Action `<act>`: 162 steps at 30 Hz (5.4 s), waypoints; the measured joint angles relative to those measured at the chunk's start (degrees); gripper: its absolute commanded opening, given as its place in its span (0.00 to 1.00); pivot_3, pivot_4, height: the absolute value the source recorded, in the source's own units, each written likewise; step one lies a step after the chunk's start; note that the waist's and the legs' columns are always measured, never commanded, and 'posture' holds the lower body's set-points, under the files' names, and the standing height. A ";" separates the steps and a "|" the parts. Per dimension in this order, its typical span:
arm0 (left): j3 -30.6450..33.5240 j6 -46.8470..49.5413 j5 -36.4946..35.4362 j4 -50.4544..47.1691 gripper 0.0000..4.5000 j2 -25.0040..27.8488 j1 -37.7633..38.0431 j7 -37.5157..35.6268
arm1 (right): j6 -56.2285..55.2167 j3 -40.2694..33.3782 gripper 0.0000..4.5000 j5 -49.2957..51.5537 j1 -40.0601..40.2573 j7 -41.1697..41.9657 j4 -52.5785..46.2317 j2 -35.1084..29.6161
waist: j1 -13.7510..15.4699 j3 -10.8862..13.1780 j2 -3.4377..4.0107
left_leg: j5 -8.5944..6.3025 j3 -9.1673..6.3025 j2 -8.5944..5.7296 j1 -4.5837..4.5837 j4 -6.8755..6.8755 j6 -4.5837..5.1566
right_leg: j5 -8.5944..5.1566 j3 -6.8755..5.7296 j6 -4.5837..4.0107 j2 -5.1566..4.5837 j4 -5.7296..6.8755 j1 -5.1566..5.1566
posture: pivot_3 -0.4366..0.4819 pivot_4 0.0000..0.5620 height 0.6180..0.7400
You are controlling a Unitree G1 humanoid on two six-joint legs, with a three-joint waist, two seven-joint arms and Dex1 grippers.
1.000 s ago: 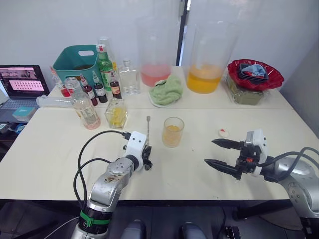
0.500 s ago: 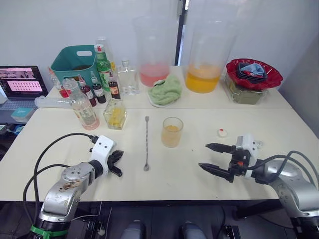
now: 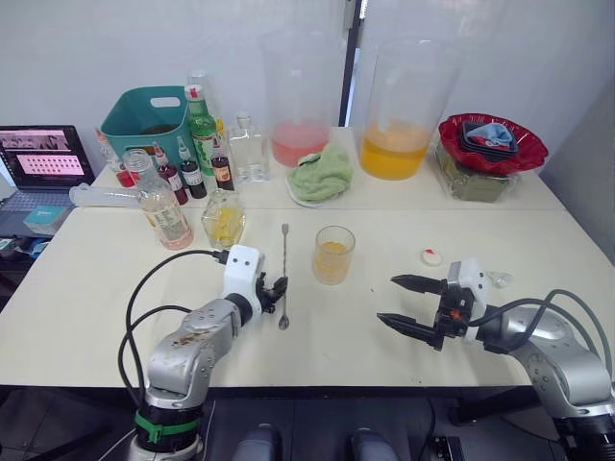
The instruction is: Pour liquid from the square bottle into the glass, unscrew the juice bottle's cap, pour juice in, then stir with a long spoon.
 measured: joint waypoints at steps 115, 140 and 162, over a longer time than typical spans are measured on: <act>13.15 -18.87 -15.65 -0.59 0.00 25.80 -2.91 -33.65 | 23.48 -8.23 1.00 26.20 -17.61 -10.49 5.16 12.43 | -1.31 -0.12 0.00 | 0.07 -0.19 0.05 0.14 -0.56 -0.11 | -0.04 0.01 -0.14 -0.05 0.03 -0.20 | 0.48 0.27 1.00; 5.36 -15.11 -15.87 -6.90 0.00 24.24 -4.06 -28.96 | 28.59 -6.22 0.58 32.80 -28.32 -38.30 7.33 30.77 | -1.53 -0.12 0.01 | 0.15 -0.02 -0.02 -0.19 -0.55 -0.22 | -0.04 0.18 -0.16 -0.03 0.66 -0.90 | 0.48 0.27 1.00; 9.51 -15.03 -20.50 -6.29 0.65 24.62 -4.08 -29.69 | 27.89 -7.88 0.00 33.44 -32.09 -40.12 7.83 29.35 | -1.76 -0.12 0.01 | 0.17 0.00 0.01 -0.21 -0.55 -0.24 | -0.04 0.19 -0.17 0.00 0.69 -0.97 | 0.48 0.27 1.00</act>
